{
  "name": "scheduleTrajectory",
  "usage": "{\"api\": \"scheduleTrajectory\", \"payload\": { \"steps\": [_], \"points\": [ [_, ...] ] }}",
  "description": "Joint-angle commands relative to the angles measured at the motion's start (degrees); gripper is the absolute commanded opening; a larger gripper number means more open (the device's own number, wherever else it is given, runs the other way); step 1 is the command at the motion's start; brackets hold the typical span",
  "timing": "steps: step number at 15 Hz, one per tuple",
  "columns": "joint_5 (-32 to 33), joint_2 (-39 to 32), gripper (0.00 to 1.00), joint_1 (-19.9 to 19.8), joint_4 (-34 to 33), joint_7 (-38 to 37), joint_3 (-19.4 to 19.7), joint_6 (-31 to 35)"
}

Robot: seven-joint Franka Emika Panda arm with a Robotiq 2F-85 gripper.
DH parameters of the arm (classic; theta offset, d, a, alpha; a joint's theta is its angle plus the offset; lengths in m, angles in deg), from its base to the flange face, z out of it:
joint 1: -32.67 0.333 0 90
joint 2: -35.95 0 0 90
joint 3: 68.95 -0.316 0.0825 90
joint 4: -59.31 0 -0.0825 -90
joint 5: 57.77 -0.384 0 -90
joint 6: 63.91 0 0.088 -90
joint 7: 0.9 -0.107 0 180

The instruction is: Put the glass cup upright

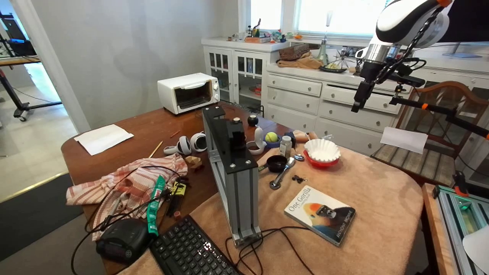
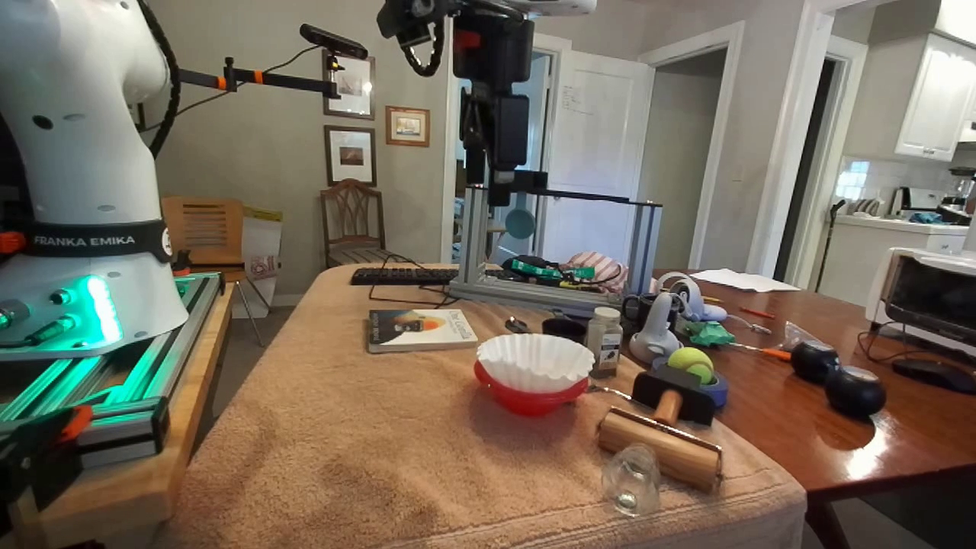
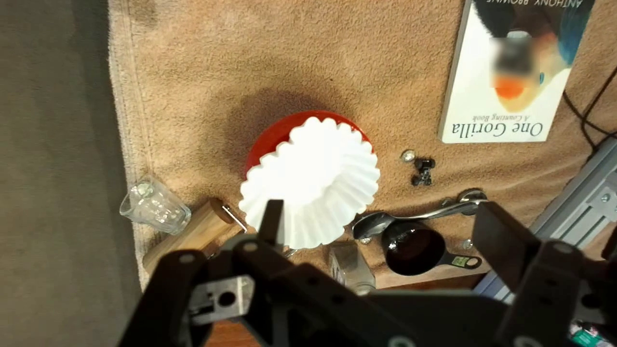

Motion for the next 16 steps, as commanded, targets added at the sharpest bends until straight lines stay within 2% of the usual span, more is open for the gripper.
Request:
{"api": "scheduleTrajectory", "payload": {
  "steps": [1, 5, 10, 13, 16],
  "points": [
    [-0.39, -0.14, 1.0, -2.08, -0.06, 0.23, -2.14, -0.16],
    [-2.04, -1.57, 1.0, -1.96, -1.0, -1.03, -3.02, -0.01],
    [-3.64, -10.65, 1.0, -4.38, -6.51, -8.66, -3.42, 3.25],
    [-5.15, -17.33, 1.0, -7.82, -10.52, -12.54, -3.23, 4.89],
    [-15.13, -23.51, 1.0, -13.64, -14.71, -6.21, -4.57, 1.5]
  ]
}}
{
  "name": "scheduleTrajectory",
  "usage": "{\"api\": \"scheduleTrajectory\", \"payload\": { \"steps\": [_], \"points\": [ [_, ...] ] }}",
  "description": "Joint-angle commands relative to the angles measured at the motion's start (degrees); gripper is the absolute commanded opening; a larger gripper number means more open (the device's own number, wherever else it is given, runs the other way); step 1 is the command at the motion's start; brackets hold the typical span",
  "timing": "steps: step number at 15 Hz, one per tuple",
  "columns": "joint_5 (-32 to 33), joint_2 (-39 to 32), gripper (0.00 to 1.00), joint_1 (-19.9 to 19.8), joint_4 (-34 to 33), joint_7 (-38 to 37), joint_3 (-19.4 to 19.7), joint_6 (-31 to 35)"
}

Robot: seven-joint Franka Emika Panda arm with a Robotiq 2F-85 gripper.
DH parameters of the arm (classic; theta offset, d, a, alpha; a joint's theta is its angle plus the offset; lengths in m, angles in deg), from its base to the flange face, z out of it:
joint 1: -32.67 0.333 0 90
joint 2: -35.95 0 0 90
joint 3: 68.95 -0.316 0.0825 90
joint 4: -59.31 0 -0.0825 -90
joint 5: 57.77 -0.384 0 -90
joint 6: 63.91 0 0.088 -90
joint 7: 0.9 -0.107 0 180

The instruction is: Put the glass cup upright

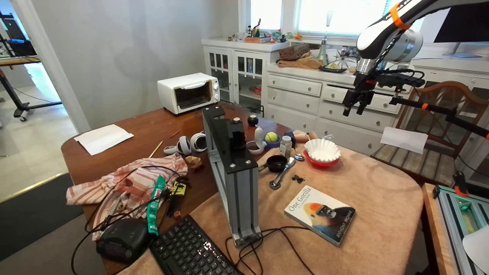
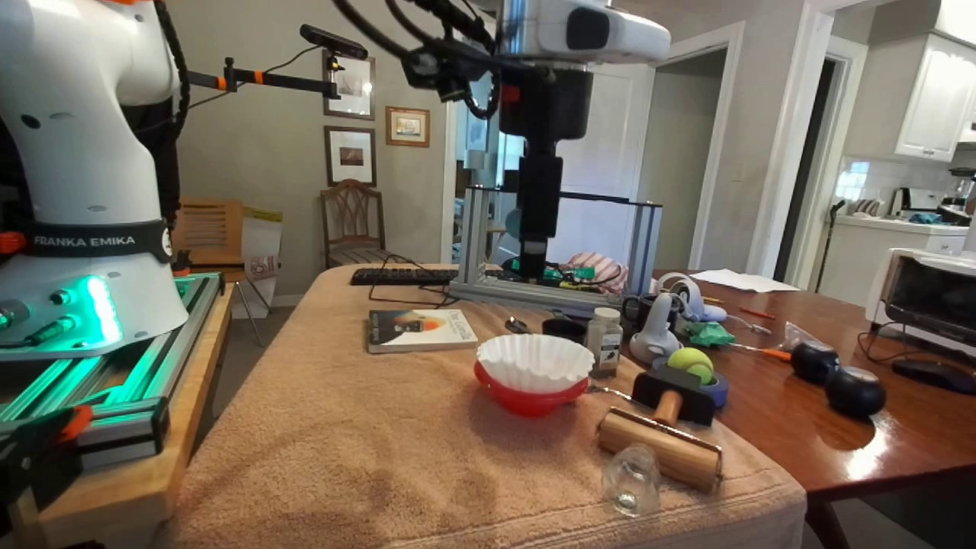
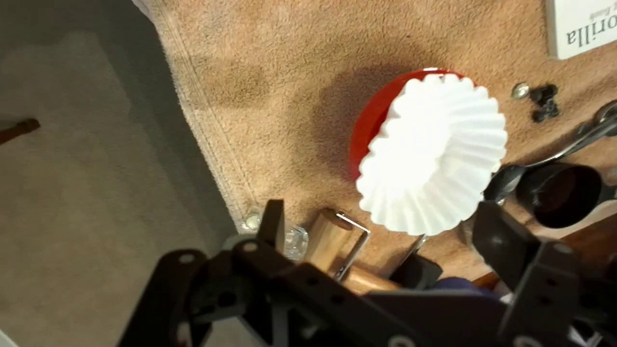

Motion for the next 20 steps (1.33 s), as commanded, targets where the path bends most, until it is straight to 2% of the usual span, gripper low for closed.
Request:
{"api": "scheduleTrajectory", "payload": {
  "steps": [1, 4, 7, 8, 10, 12, 15, 20],
  "points": [
    [-11.72, -9.1, 1.0, -7.05, -6.71, 5.96, -2.66, -3.24],
    [-25.29, -14.68, 1.0, -15.43, -10.42, 16.04, -6.34, -6.82],
    [-33.78, -19.44, 1.0, -20.99, -14.72, 21.33, -8.34, -11.77],
    [-29.09, -15.58, 1.0, -18.29, -10.57, 18.42, -7.1, -8.08],
    [-31.58, -17.95, 1.0, -20.78, -12.82, 20.44, -7.89, -10.07],
    [-32.17, -18.71, 1.0, -21.15, -13.69, 20.6, -8.25, -10.39],
    [-32.51, -18.01, 1.0, -20.76, -12.71, 20.66, -8.28, -8.39],
    [-33.84, -23.08, 1.0, -22.89, -16.42, 22.32, -8.86, -6.04]
  ]
}}
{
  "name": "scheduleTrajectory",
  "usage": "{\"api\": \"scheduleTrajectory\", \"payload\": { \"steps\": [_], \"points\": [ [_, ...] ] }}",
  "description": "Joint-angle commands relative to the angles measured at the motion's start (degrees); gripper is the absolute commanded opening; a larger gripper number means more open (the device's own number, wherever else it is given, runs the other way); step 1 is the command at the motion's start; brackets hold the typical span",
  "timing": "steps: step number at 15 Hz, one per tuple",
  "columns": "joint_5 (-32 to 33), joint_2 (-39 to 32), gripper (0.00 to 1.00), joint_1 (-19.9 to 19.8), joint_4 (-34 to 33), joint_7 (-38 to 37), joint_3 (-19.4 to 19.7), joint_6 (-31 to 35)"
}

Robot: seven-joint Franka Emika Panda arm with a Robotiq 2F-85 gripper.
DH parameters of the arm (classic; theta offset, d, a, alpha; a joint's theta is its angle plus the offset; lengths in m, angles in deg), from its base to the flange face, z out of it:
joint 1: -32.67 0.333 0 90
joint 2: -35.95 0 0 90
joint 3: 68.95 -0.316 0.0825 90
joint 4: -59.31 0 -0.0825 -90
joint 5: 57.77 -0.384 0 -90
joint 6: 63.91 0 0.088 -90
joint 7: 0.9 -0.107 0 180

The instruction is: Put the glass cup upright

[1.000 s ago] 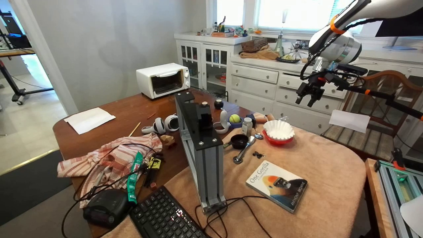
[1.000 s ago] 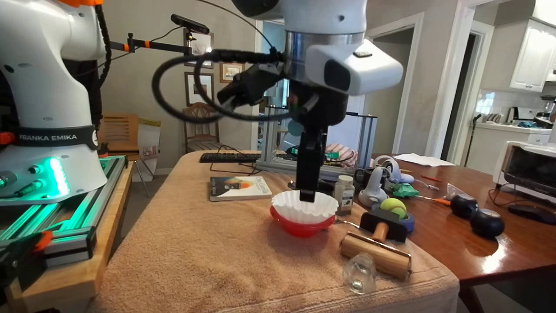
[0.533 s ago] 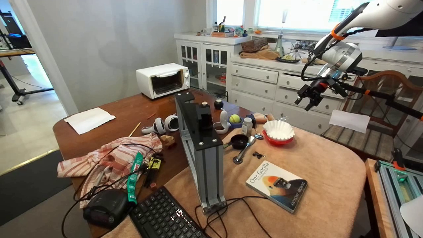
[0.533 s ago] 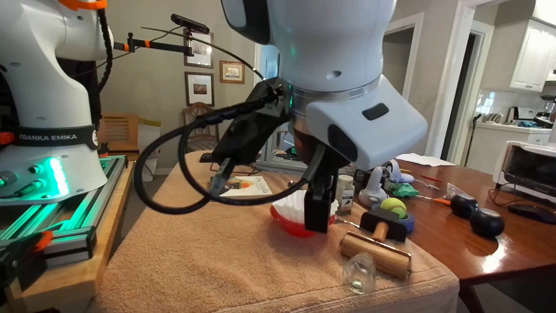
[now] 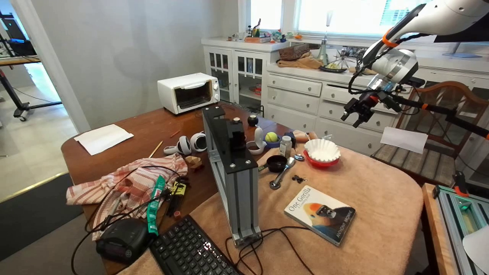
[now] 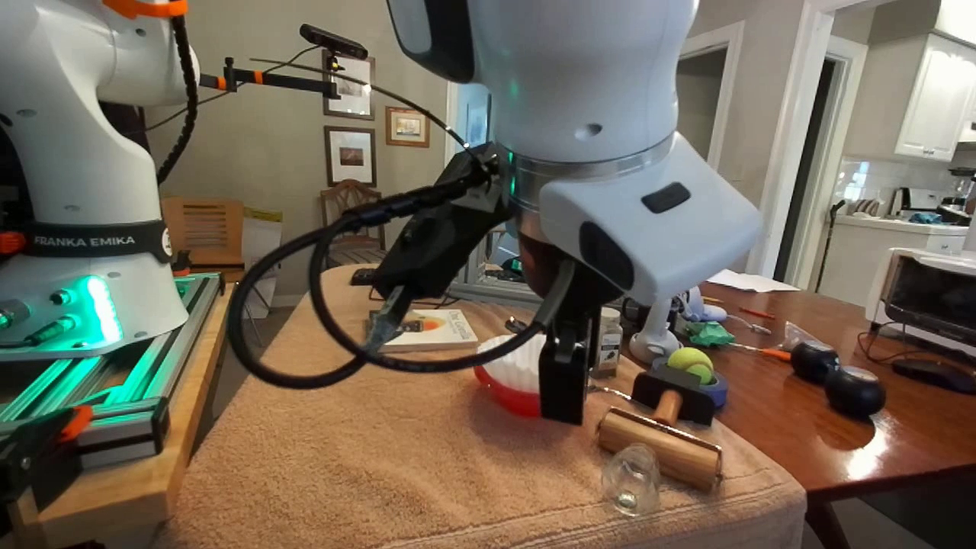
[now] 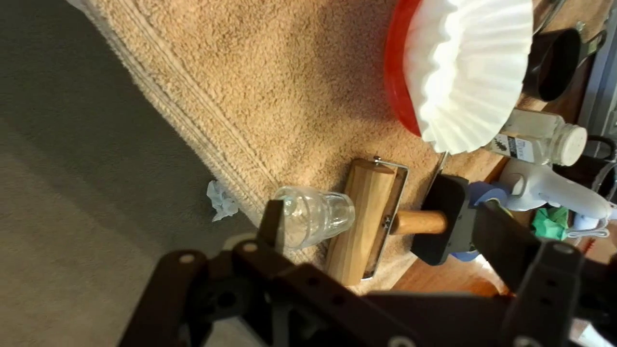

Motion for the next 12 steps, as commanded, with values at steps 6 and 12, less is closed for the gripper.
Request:
{"api": "scheduleTrajectory", "payload": {
  "steps": [6, 12],
  "points": [
    [-0.95, -11.68, 1.0, -6.03, -10.18, -0.67, -2.52, 2.05],
    [-0.4, -14.57, 1.0, -6.41, -13.06, -4.67, -5.06, 5.81]
  ]
}}
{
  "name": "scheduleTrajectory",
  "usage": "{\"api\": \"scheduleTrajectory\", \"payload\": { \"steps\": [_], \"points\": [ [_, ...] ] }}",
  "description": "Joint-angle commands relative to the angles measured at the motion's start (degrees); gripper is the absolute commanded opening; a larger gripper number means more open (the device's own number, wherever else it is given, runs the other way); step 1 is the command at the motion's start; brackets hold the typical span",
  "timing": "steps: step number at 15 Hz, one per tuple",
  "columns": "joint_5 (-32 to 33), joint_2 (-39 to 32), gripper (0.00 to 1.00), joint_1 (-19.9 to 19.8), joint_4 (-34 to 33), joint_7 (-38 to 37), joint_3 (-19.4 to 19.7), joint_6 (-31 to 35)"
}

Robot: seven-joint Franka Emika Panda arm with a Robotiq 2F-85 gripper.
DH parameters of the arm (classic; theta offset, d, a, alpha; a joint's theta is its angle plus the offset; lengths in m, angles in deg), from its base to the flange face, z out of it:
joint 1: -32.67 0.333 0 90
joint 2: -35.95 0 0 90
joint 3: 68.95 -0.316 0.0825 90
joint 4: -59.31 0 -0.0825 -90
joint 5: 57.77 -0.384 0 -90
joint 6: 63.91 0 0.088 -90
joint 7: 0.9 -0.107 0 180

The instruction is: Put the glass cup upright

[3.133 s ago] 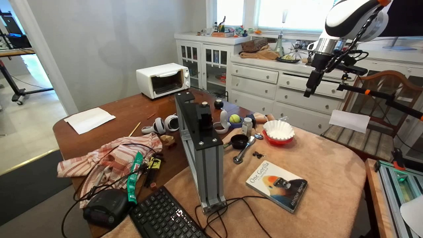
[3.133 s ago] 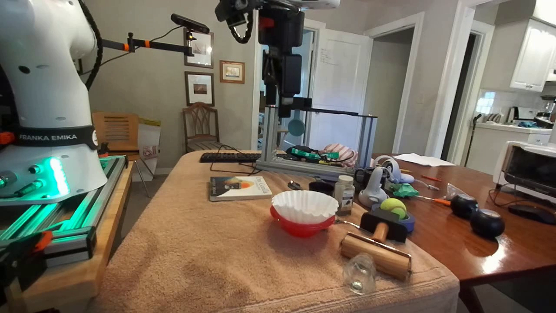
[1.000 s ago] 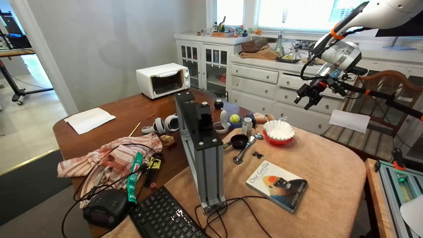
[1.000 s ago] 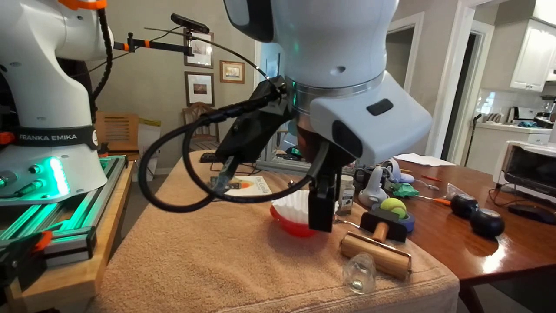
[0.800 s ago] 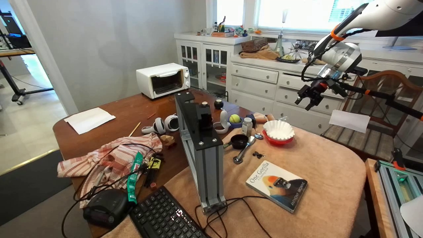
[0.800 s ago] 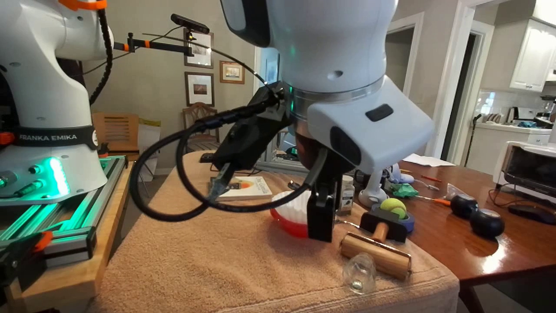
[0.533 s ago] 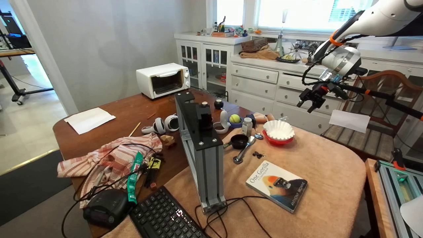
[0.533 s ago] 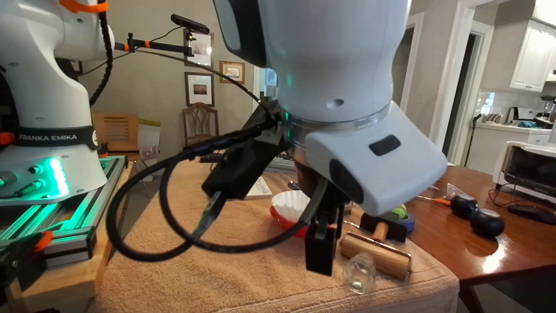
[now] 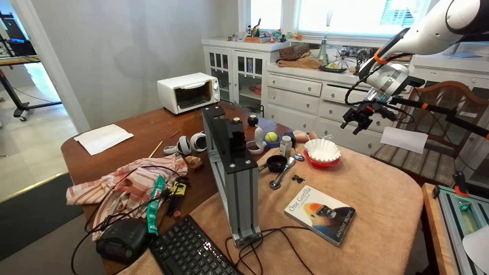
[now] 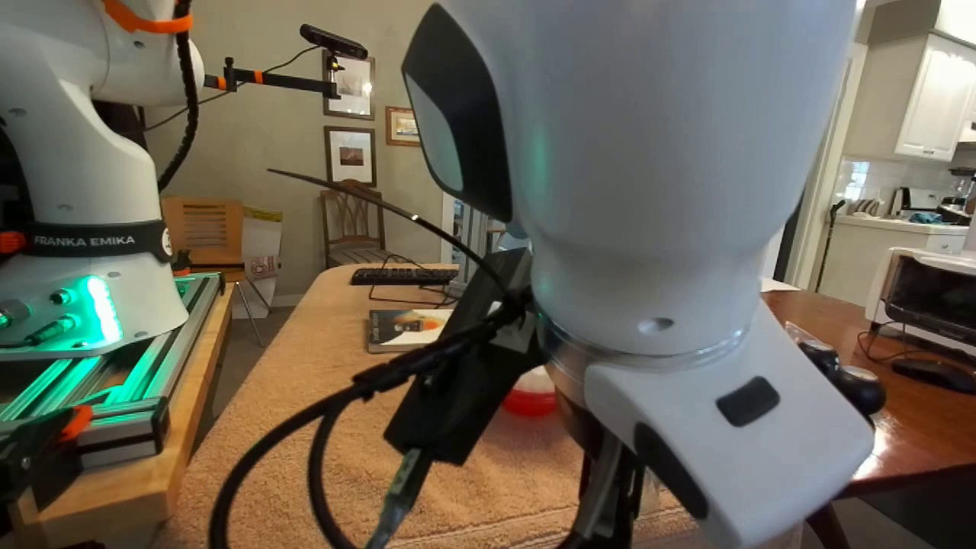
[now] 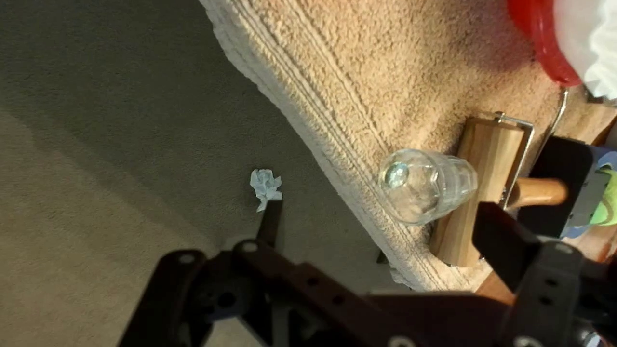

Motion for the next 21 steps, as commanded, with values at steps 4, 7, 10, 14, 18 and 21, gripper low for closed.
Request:
{"api": "scheduleTrajectory", "payload": {
  "steps": [4, 7, 10, 14, 18, 21],
  "points": [
    [0.26, -2.64, 1.0, -0.22, -2.8, -8.53, -1.82, 6.35],
    [1.56, -3.06, 1.0, 0.1, -2.97, -12.57, -1.72, 8.47],
    [3.62, -3.61, 1.0, 0.51, -3.21, -17.45, -1.71, 8.13],
    [5.89, -2.6, 1.0, -0.27, -2.45, -21.78, -2.83, 5.56],
    [3.74, -1.76, 1.0, -3.63, -2.93, -18.76, -5.87, 0.13],
    [2.39, -1.81, 1.0, -5.91, -3.67, -15.68, -7.55, -4.27]
  ]
}}
